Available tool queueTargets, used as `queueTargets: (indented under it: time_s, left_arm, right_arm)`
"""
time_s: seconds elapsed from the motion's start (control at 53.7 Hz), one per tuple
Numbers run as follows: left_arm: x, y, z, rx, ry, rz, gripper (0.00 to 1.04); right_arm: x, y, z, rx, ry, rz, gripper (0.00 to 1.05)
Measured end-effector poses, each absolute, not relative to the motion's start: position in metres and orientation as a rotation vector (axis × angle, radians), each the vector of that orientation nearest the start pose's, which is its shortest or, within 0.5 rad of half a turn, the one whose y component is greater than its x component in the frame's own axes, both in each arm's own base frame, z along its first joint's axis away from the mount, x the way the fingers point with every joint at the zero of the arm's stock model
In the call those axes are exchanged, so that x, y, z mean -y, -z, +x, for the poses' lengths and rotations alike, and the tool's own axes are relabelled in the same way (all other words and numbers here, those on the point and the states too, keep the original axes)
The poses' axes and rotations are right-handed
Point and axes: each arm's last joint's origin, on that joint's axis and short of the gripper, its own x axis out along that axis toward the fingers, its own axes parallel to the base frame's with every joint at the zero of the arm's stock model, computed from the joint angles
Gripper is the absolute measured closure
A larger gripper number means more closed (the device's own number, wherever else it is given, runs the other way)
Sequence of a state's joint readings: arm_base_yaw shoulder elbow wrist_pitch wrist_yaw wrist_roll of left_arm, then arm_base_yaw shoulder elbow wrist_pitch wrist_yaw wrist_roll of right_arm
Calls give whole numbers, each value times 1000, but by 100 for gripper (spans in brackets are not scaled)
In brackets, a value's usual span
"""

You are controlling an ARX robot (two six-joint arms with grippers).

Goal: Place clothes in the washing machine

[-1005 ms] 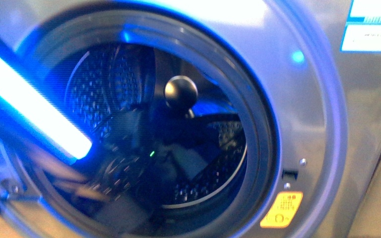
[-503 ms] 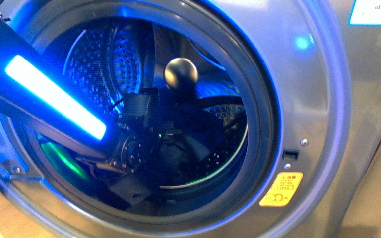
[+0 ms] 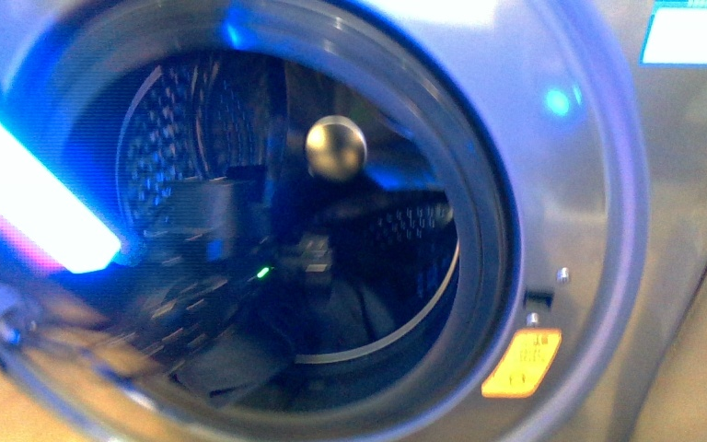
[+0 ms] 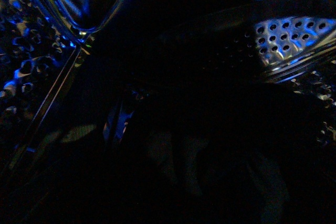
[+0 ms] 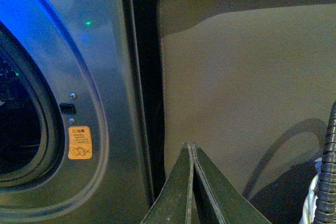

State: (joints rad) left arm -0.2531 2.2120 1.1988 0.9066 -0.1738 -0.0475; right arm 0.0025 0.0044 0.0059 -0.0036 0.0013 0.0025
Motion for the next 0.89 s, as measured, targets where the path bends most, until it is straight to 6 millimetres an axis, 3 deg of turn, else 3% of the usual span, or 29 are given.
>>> queueTargets:
  time_s: [0.168, 0.279, 0.41, 0.819, 0.893]
  left_arm:
    - [101, -129, 396, -116, 128, -28, 7]
    - [99, -130, 349, -133, 191, -25, 7]
    - [95, -145, 300, -115, 263, -29, 7]
    - [66, -192, 219, 10, 299, -55, 7]
    - [63, -198, 205, -9, 160, -34, 17]
  right_arm:
    - [0, -165, 98, -2, -1, 2, 102]
    - [0, -165, 98, -2, -1, 2, 102]
    - [0, -165, 98, -2, -1, 2, 102]
    - [0, -165, 98, -2, -1, 3, 102]
    - [0, -165, 98, -2, -1, 2, 102]
